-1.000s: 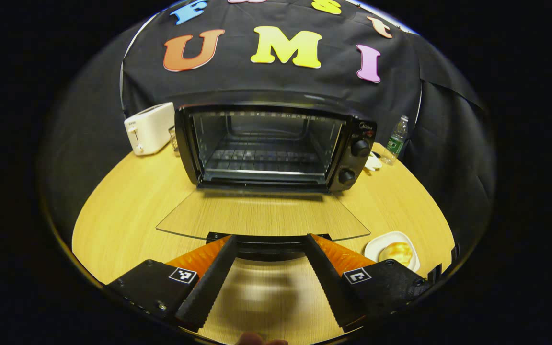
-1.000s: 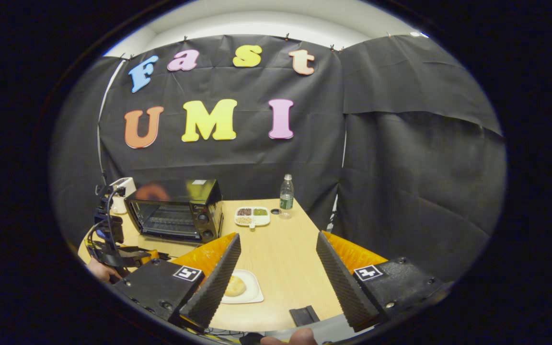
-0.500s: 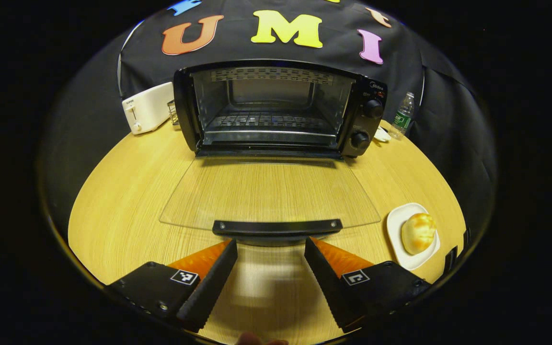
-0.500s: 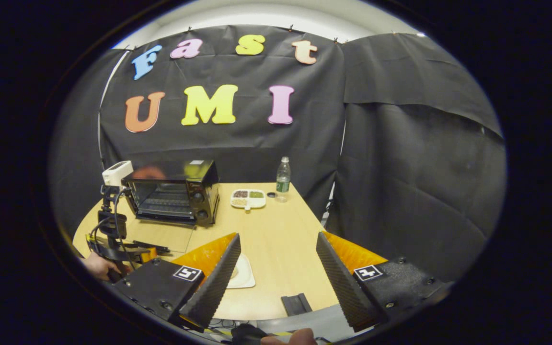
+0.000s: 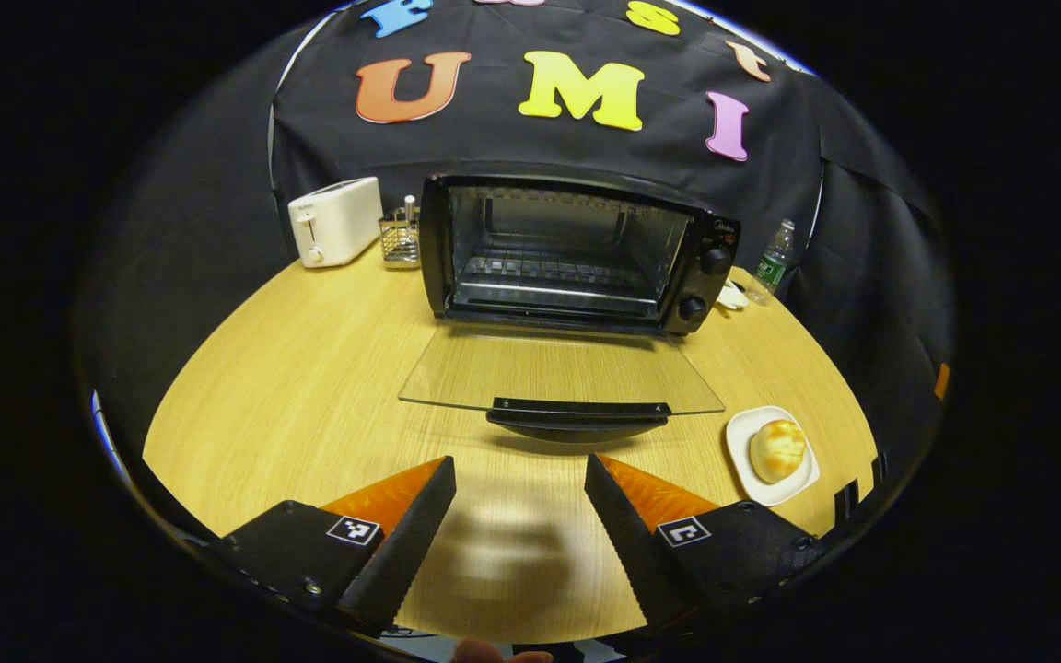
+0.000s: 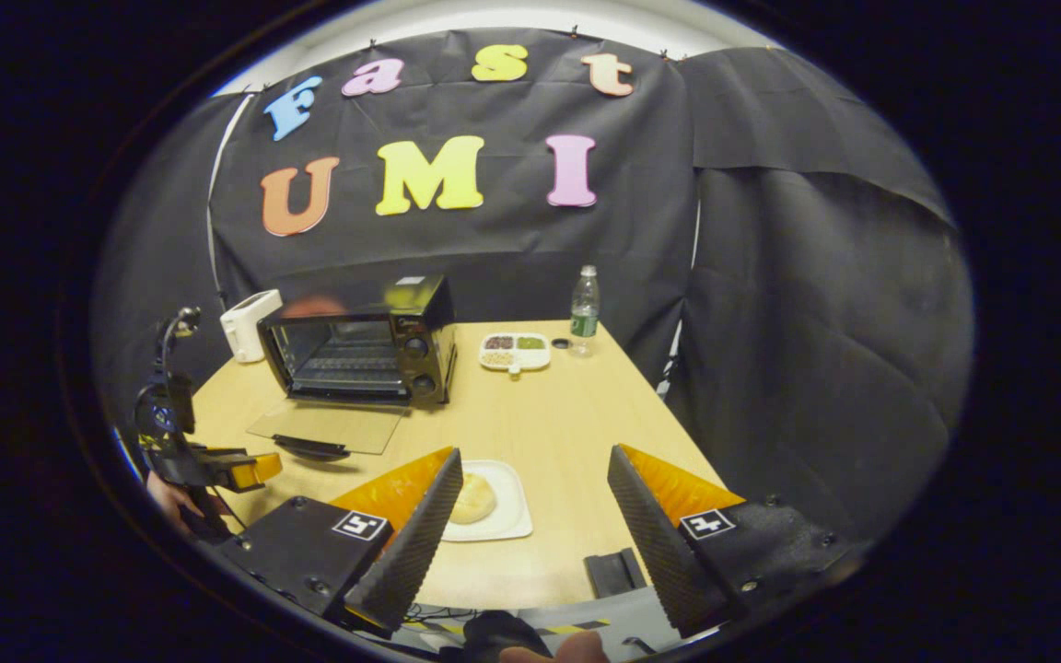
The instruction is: Open the electric oven with the left hand, put the food in, and close the electric oven.
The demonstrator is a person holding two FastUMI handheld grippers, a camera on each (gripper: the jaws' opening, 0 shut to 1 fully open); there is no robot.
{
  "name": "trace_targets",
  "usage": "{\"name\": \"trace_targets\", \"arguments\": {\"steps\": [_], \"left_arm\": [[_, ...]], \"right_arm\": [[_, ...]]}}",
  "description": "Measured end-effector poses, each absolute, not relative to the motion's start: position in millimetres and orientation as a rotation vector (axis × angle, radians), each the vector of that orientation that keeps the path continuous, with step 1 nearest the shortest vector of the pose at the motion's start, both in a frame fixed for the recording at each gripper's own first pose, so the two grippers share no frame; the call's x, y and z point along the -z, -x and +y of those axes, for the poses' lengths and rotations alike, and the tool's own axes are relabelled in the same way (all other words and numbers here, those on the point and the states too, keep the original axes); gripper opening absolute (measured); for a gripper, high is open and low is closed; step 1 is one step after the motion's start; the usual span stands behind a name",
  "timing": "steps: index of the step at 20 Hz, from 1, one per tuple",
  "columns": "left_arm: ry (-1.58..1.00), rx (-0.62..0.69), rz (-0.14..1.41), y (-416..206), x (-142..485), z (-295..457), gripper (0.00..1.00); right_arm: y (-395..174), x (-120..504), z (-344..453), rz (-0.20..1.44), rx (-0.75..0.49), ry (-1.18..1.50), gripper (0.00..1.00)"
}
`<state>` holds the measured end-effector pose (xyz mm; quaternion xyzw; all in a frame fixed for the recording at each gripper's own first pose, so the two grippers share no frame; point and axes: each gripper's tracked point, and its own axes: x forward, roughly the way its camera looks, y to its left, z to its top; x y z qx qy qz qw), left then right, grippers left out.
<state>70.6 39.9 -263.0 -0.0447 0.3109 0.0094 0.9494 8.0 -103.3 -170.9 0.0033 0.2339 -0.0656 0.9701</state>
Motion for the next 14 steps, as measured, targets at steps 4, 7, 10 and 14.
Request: {"name": "trace_targets", "arguments": {"steps": [4,7,10,14], "left_arm": [[0.066,-0.031,0.583,-48.6,225.1,51.3,0.94],[0.044,-0.05,0.545,-30.6,196.6,60.8,0.93],[0.05,-0.075,0.513,-18.7,172.2,67.4,0.93],[0.071,-0.11,0.487,-11.9,152.0,73.8,0.93]], "right_arm": [[-26.0,217.3,-84.0,0.546,0.076,-0.032,1.0],[-45.0,252.1,-69.0,0.594,0.045,-0.069,0.99],[-65.3,287.5,-58.4,0.637,0.035,-0.093,0.99],[-81.8,328.6,-52.4,0.695,0.042,-0.07,0.98]]}}
